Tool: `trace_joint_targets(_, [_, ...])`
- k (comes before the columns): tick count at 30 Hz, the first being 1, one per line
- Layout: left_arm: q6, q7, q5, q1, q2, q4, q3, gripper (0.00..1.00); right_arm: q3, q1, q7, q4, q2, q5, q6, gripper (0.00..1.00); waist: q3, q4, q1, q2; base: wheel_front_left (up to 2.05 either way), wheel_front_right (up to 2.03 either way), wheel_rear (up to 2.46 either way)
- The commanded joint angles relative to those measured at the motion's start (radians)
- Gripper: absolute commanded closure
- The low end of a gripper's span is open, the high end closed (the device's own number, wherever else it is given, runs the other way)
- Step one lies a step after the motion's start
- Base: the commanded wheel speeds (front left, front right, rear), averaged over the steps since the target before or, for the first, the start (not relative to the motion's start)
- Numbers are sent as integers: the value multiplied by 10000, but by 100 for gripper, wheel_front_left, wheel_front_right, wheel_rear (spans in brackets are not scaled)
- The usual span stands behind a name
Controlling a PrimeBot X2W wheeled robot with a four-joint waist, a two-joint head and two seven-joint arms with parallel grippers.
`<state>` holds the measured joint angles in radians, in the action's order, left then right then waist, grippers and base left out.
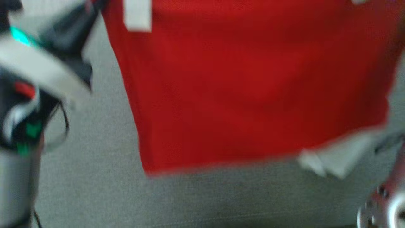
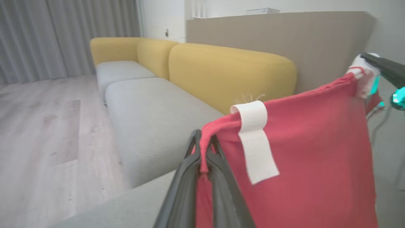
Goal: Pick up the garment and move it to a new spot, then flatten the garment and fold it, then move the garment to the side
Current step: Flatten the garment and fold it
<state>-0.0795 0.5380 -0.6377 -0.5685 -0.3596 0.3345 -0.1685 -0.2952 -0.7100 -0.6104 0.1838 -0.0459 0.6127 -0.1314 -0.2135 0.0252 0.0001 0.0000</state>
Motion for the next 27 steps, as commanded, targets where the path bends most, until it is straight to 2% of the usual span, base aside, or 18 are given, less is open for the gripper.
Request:
trace_joint_targets(1, [-52, -472, 685, -1456, -246, -585, 256, 100, 377, -1303, 416, -412, -43, -347, 7, 100, -1084, -296, -1, 0, 0, 0, 0])
trace_joint_targets(4, [-93, -1814, 1730, -3468, 210, -2549, -120, 100, 472, -3216, 1612, -2164, -43, -988, 7, 100, -1708, -403, -1, 0, 0, 0, 0])
trace_joint_targets(8, [-124, -4212, 2812, -5705, 911, -4912, -526, 100, 372, -5410, 3436, -4368, -43, -1601, 7, 100, -2263, -527, -1, 0, 0, 0, 0])
trace_joint_targets(9, [-124, -4212, 2812, -5705, 911, -4912, -526, 100, 372, -5410, 3436, -4368, -43, -1601, 7, 100, -2263, -527, -1, 0, 0, 0, 0])
trace_joint_targets(12, [-113, -5767, 3337, -6594, 1256, -6423, -764, 100, 317, -6299, 4509, -5682, -43, -1609, 7, 100, -2407, -536, -1, 0, 0, 0, 0])
trace_joint_targets(14, [-127, -6645, 3479, -6800, 1467, -7311, -884, 100, 375, -6361, 4858, -6337, -43, -1408, 7, 100, -2450, -507, -1, 0, 0, 0, 0])
trace_joint_targets(17, [-228, -7584, 3630, -6377, 1602, -8212, -1202, 100, 852, -5392, 5118, -6647, -43, -1277, 7, 100, -2328, -394, -1, 0, 0, 0, 0])
trace_joint_targets(20, [-326, -7910, 3687, -5168, 1612, -8415, -1529, 100, 1336, -3486, 5119, -6287, -43, -1020, 7, 100, -2071, -251, -1, 0, 0, 0, 0])
trace_joint_targets(23, [-370, -7983, 3644, -3521, 1480, -7916, -1638, 100, 1529, -1379, 4994, -5391, -43, -996, 7, 100, -1941, -108, -1, 0, 0, 0, 0])
trace_joint_targets(27, [-240, -7992, 3559, -777, 1378, -6595, -1337, 100, 1544, 1454, 4654, -4002, -43, -872, 7, 100, -1451, -7, -1, 0, 0, 0, 0])
